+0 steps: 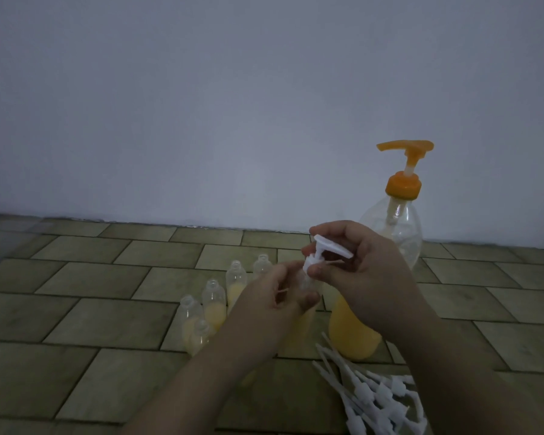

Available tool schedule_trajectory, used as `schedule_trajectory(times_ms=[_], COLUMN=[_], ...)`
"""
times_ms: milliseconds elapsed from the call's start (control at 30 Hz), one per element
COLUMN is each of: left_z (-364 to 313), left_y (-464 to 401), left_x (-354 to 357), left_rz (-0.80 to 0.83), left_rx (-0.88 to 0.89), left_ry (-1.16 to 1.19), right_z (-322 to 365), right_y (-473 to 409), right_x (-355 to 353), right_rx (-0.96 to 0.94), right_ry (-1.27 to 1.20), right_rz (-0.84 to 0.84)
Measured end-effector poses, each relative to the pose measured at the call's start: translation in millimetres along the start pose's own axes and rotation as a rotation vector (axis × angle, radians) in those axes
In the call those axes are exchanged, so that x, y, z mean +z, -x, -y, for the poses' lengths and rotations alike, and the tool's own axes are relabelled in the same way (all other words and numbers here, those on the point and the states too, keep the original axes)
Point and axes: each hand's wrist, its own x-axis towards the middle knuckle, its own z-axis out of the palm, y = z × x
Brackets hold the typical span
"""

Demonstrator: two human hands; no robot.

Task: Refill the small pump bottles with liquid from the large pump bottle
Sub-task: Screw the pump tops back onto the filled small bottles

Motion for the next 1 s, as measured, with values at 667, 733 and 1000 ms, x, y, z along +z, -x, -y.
schedule_trajectory(times_ms=[667, 733, 1000], left_z=[39.6, 41.9, 52.7], left_y=[47.4, 49.5, 49.6], left_x=[-50.1, -45.4, -27.1], left_rz=[-0.256, -0.217, -0.105], left_rx=[0.052, 0.066, 0.058], left_ry=[-0.416, -0.439, -0.535], right_z=[-86.4, -86.3, -87.0], right_y=[22.9, 21.6, 18.0], right_x=[56.1, 56.8, 53.4], right_rx=[-0.033, -0.046, -0.004], right_ry=[0.419, 0.426, 0.408], right_rz=[0.026, 0.020, 0.040])
